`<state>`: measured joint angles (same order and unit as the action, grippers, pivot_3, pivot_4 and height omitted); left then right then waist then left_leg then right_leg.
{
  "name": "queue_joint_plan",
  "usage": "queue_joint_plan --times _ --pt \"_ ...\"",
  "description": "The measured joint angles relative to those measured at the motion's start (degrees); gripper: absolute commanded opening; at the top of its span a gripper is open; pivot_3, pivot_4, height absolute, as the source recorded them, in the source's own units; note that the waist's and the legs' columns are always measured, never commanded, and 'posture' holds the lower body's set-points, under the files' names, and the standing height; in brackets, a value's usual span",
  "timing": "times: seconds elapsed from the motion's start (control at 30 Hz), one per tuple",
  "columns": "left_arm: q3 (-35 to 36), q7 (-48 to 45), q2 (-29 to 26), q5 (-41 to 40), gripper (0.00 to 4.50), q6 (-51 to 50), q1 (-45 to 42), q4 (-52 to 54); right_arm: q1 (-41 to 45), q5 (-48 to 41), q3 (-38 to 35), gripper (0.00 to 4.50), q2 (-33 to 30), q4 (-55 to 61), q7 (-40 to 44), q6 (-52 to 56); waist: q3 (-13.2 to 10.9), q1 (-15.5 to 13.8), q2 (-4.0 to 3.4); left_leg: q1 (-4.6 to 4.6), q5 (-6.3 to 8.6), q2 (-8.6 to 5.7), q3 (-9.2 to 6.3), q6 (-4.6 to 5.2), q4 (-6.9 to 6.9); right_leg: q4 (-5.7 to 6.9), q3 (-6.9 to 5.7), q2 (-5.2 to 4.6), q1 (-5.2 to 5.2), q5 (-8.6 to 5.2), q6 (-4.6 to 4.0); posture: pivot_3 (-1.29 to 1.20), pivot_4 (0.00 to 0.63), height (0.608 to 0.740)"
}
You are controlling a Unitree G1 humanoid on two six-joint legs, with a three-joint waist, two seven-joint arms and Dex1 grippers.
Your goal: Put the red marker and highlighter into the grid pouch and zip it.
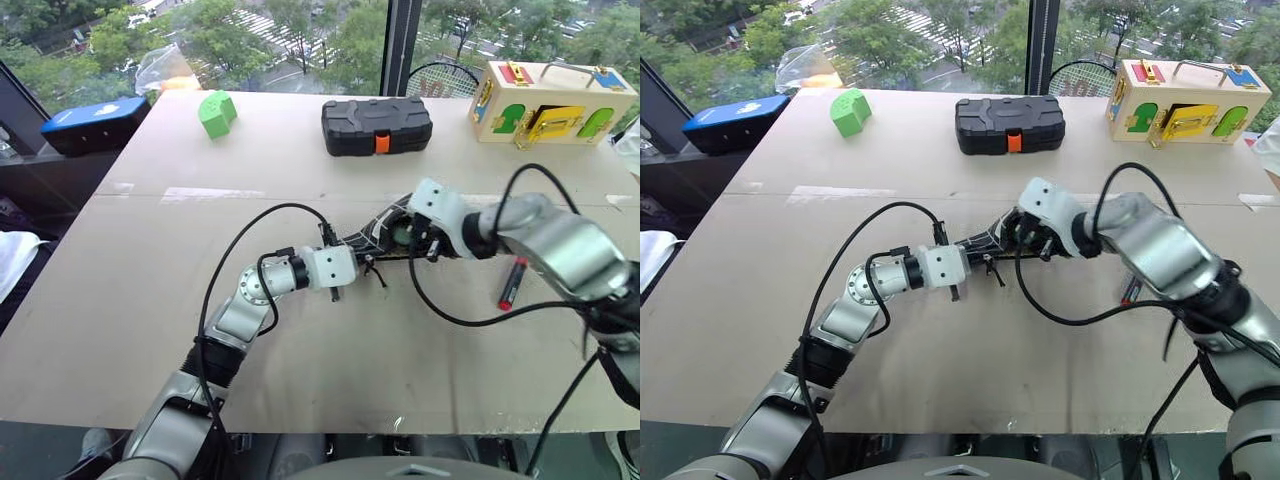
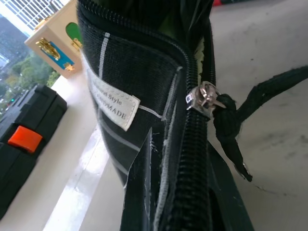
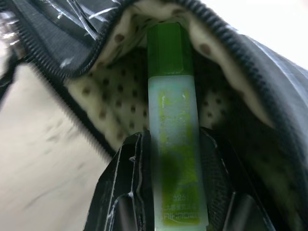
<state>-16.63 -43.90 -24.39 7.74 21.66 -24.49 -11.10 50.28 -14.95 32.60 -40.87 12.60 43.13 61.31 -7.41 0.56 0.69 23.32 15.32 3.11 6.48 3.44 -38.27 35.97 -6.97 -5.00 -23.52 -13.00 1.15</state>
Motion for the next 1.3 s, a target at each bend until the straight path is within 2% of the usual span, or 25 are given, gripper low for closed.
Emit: queue_joint_plan --times 0.03,0.17,0.23,0.3,0.43,0.5,0.53,0.6,0.63,0.73,0.83,0.9,1.0,1.13,1.23,1.3 --pt "-0.19 0.02 0.10 0.00 0.00 0.04 -0.01 0.04 0.14 0.76 0.90 2.57 0.27 -1.36 0.65 -1.47 0.00 -0.11 0.00 0.02 0.00 -0.01 0.01 0.00 0.00 0.00 0.00 -0.01 0.00 0.00 0.00 0.00 0.150 0.740" --pt "-0.23 0.59 0.27 -0.08 0.00 -0.21 0.13 0.32 0.07 1.79 0.87 4.46 -1.50 -2.81 4.54 -5.43 0.00 -0.30 0.00 0.18 0.00 -0.02 0.00 0.00 -0.08 -0.10 -0.01 -0.03 -0.06 0.20 0.32 0.00 0.150 0.740" --pt "0.02 0.88 0.36 -0.68 0.00 -1.29 0.30 1.27 -1.19 0.37 -1.89 4.46 -3.62 0.20 6.06 -4.73 0.00 -0.46 0.00 0.21 0.00 -0.02 -0.05 0.00 -0.09 -0.11 -0.03 -0.03 -0.05 0.21 0.33 0.00 0.150 0.740" --pt "0.58 1.11 0.65 -2.25 0.00 -3.01 0.43 2.46 -5.36 -4.48 -8.66 4.46 -6.93 6.72 8.24 -1.41 0.00 -0.87 0.00 0.25 0.00 -0.03 -0.16 0.00 -0.10 -0.12 -0.10 -0.05 -0.06 0.21 0.34 0.00 0.150 0.740" --pt "3.01 1.63 -0.99 -2.66 0.00 -6.93 1.10 1.70 -13.67 -14.33 -29.74 4.46 -9.10 17.46 8.11 11.06 0.00 -1.29 0.00 0.21 0.06 -0.02 -0.25 0.10 -0.10 -0.10 -0.13 -0.06 -0.03 0.22 0.31 0.00 0.150 0.740" --pt "3.29 1.73 -0.68 -3.08 0.00 -8.13 0.95 1.49 -16.84 -16.64 -39.12 4.46 -5.58 22.86 4.95 18.27 0.02 -1.32 0.02 0.21 0.14 -0.01 -0.29 0.24 -0.10 -0.09 -0.13 -0.09 -0.02 0.22 0.31 0.00 0.150 0.740" --pt "3.27 1.72 -0.44 -3.29 0.00 -8.45 0.79 1.42 -17.76 -16.89 -41.60 4.46 -4.07 24.48 3.61 20.60 0.02 -1.32 0.02 0.22 0.15 -0.01 -0.30 0.25 -0.11 -0.07 -0.13 -0.12 -0.01 0.23 0.31 0.00 0.150 0.740" --pt "3.17 1.65 0.05 -3.47 0.00 -8.82 0.15 1.14 -21.73 -15.67 -47.83 4.46 0.59 29.28 -1.68 26.60 0.03 -1.41 0.03 0.28 0.14 -0.01 -0.36 0.24 -0.17 -0.07 -0.13 -0.14 -0.02 0.24 0.28 0.00 0.150 0.740" --pt "3.21 1.55 0.09 -3.51 0.00 -8.84 -0.25 0.79 -25.41 -13.14 -50.69 4.46 4.25 31.76 -6.88 28.74 0.11 -1.52 0.10 0.32 0.13 -0.03 -0.43 0.22 -0.19 -0.06 -0.13 -0.13 0.00 0.24 0.28 0.00 0.150 0.740" --pt "3.16 1.09 0.34 -3.56 0.00 -8.81 -1.07 -0.58 -34.02 -4.06 -53.54 4.46 13.23 34.15 -21.40 30.80 0.17 -1.52 0.00 0.34 -0.01 -0.12 -0.38 0.00 -0.19 -0.01 -0.14 -0.10 -0.05 0.23 0.29 0.00 0.150 0.740" --pt "3.13 0.29 0.49 -3.70 0.00 -8.58 -2.11 -1.95 -40.81 4.69 -50.61 4.46 19.58 34.71 -34.32 30.80 0.18 -1.35 -0.04 0.31 -0.03 -0.14 -0.33 -0.04 -0.18 0.00 -0.10 -0.03 -0.07 0.22 0.31 0.00 0.150 0.740" --pt "3.07 0.05 0.99 -3.76 0.00 -8.29 -2.79 -2.77 -42.83 7.62 -47.93 4.46 22.23 34.09 -38.79 30.69 0.16 -1.01 -0.08 0.26 -0.06 -0.13 -0.29 -0.08 -0.17 0.02 -0.02 0.03 -0.07 0.22 0.32 0.00 0.150 0.740" --pt "2.58 -0.41 1.30 -3.71 0.00 -7.27 -3.56 -3.32 -45.01 10.23 -46.13 3.68 27.79 32.78 -42.82 26.19 0.19 -0.95 -0.05 0.18 -0.08 -0.07 -0.32 -0.11 -0.14 0.03 -0.03 0.11 -0.03 0.20 0.34 0.00 0.150 0.740" --pt "2.65 -0.82 1.05 -3.73 0.00 -7.12 -3.82 -3.35 -46.49 10.75 -46.67 1.76 31.88 31.84 -43.86 22.54 0.21 -1.15 -0.05 0.19 -0.07 -0.08 -0.30 -0.10 -0.16 0.01 0.02 0.11 -0.02 0.21 0.34 0.00 0.150 0.740" --pt "2.70 -0.82 1.01 -3.79 0.00 -7.12 -3.74 -3.35 -46.49 10.63 -48.32 0.41 31.43 31.68 -43.06 22.42 0.21 -1.35 -0.05 0.22 -0.07 -0.12 -0.30 -0.09 -0.16 -0.01 0.03 0.09 -0.02 0.21 0.33 0.00 0.150 0.740" --pt "2.70 -0.81 1.08 -3.89 0.00 -7.14 -3.58 -3.33 -46.59 10.19 -49.99 0.25 29.99 31.69 -41.59 22.46 0.20 -1.33 -0.06 0.22 -0.07 -0.12 -0.31 -0.10 -0.16 -0.01 0.02 0.09 -0.03 0.21 0.32 0.00 0.150 0.740"
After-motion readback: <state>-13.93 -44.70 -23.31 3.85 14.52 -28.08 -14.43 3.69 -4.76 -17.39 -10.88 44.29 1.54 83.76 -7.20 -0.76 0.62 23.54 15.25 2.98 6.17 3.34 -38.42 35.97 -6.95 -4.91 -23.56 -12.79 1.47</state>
